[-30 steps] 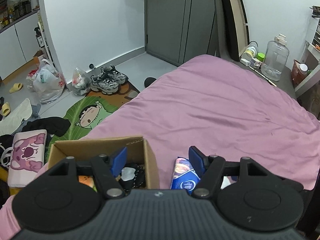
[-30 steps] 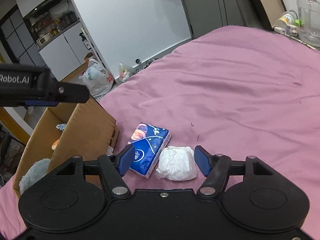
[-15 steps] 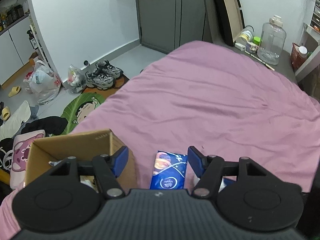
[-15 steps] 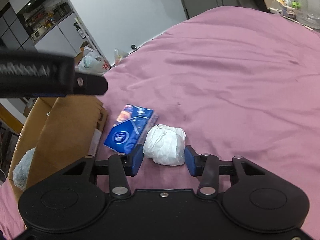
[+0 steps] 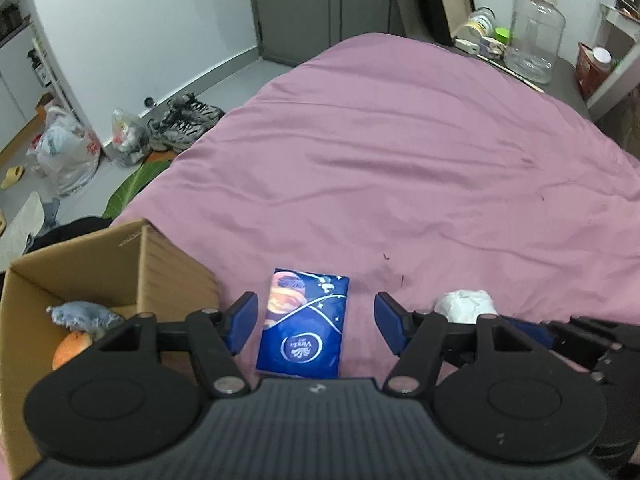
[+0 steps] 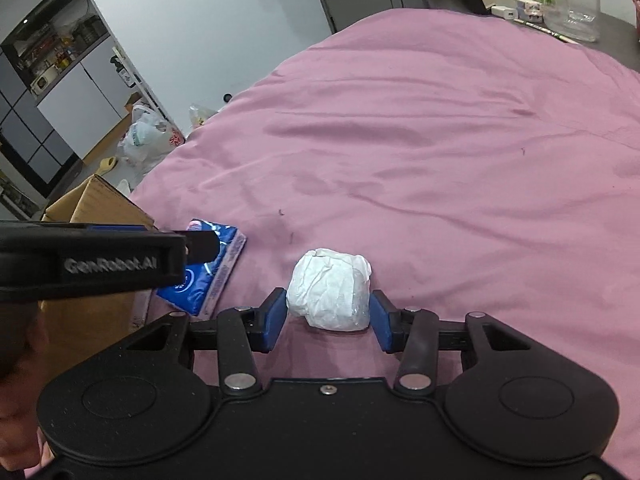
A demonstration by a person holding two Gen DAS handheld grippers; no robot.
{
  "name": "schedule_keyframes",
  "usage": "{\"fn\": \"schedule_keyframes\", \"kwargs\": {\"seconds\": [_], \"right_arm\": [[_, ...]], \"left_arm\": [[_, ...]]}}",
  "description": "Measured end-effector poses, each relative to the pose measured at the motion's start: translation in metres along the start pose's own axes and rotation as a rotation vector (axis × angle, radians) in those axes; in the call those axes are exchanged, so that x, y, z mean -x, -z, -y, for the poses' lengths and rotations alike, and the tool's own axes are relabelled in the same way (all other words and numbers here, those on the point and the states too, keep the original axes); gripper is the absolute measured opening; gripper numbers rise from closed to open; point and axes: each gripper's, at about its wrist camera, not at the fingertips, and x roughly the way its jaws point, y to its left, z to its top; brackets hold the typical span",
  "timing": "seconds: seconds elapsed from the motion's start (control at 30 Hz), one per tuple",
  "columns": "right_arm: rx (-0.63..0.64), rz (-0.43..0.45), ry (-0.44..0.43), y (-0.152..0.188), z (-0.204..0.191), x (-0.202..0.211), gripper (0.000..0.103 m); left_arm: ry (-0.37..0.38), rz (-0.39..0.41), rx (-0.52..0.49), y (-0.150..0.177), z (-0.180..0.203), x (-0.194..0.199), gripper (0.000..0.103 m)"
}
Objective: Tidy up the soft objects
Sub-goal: 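Grasp the blue tissue pack with the left tool while the right tool grasps the white bag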
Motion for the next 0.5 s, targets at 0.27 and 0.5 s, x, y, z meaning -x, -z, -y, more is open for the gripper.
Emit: {"fn": "schedule_keyframes", "kwargs": {"seconds": [0.27,0.5], "right_arm": [[-0.011,0.011,-0.01,-0.001,0.002,-0.004,0.047],[-0.015,0.012,-0.015,-0.002,0.005,-0.006,0.048]], "left_arm": [[-0.017,-0.023,-0.023,0.0,0.007,-0.021,0.064],[-0.051,-0.043,-0.034,0.0,0.013,-0.042,0.064]]}}
